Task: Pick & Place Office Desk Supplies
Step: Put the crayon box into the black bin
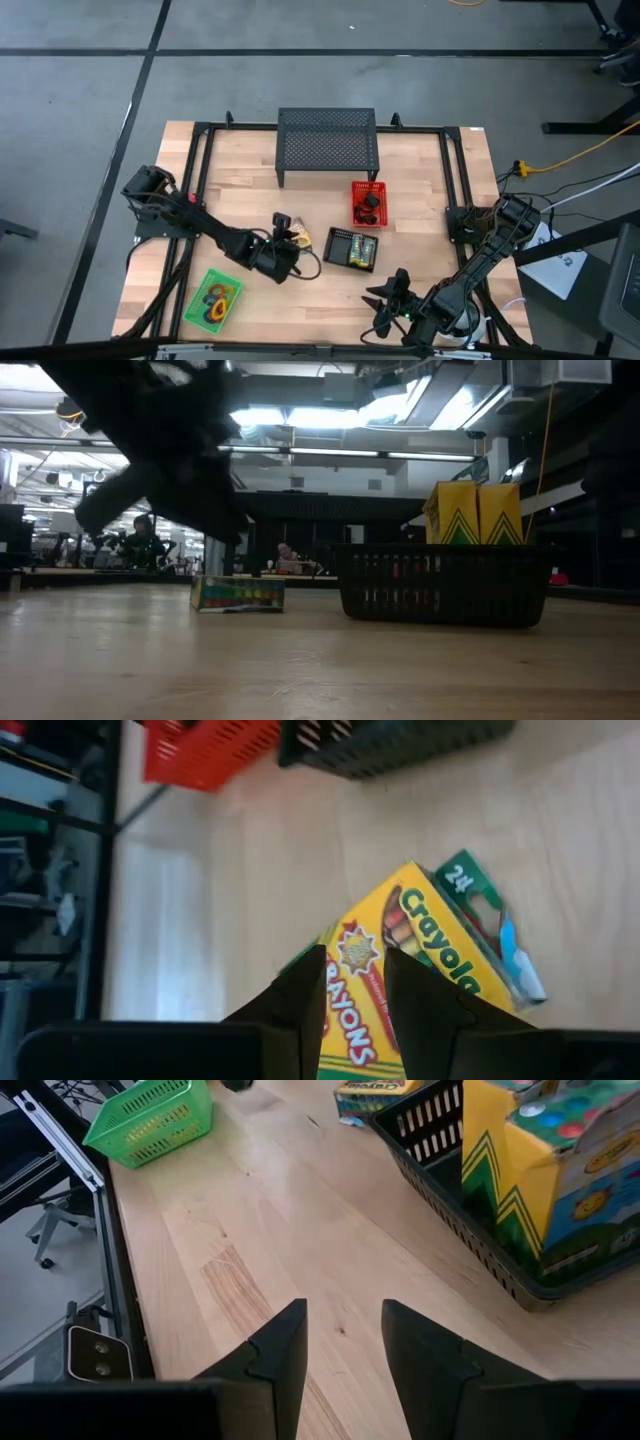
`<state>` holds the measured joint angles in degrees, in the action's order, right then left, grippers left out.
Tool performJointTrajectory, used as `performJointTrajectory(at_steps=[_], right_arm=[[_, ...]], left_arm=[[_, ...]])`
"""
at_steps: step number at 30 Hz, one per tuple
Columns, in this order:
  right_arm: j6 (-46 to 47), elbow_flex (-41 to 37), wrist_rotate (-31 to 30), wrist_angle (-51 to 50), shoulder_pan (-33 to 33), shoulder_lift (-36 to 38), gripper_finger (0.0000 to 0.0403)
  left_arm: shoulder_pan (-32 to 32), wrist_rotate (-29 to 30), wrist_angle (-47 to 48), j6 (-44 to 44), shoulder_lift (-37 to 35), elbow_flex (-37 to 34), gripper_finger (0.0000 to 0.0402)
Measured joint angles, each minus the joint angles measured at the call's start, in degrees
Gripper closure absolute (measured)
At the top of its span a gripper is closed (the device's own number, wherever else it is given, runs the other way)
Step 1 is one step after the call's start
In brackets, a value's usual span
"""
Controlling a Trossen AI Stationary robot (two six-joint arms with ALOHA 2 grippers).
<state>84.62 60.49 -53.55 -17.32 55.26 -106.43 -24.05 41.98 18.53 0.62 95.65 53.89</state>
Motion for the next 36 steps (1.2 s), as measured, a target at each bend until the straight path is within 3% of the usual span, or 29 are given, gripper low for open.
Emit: performJointTrajectory(at_steps=[9, 17, 20, 26, 36], right_arm=[[-0.1, 0.0, 0.0, 0.0, -0.1, 0.0, 0.0271], [0.0, 0.0, 0.0, 0.0, -0.2, 0.0, 0.0271], [0.0, 0.0, 0.0, 0.0, -0.3, 0.0, 0.0271], [-0.1, 0.0, 0.0, 0.0, -0.7, 0.0, 0.0271], [-0.7, 0.0, 0.0, 0.0, -1.0, 0.0, 0.0271]], left_arm=[[-1.4, 0.1, 7.8, -7.4, -3.9, -1.7, 0.0299], [0.6, -4.5, -3.4, -4.5, -3.9, -9.0, 0.0302], [0.9, -3.6, -5.7, -2.5, -3.9, -9.5, 0.0319], [1.3, -3.2, -6.4, -0.7, -3.9, -9.5, 0.0390], [1.3, -5.7, -5.9, -2.1, -3.9, -9.5, 0.0400]])
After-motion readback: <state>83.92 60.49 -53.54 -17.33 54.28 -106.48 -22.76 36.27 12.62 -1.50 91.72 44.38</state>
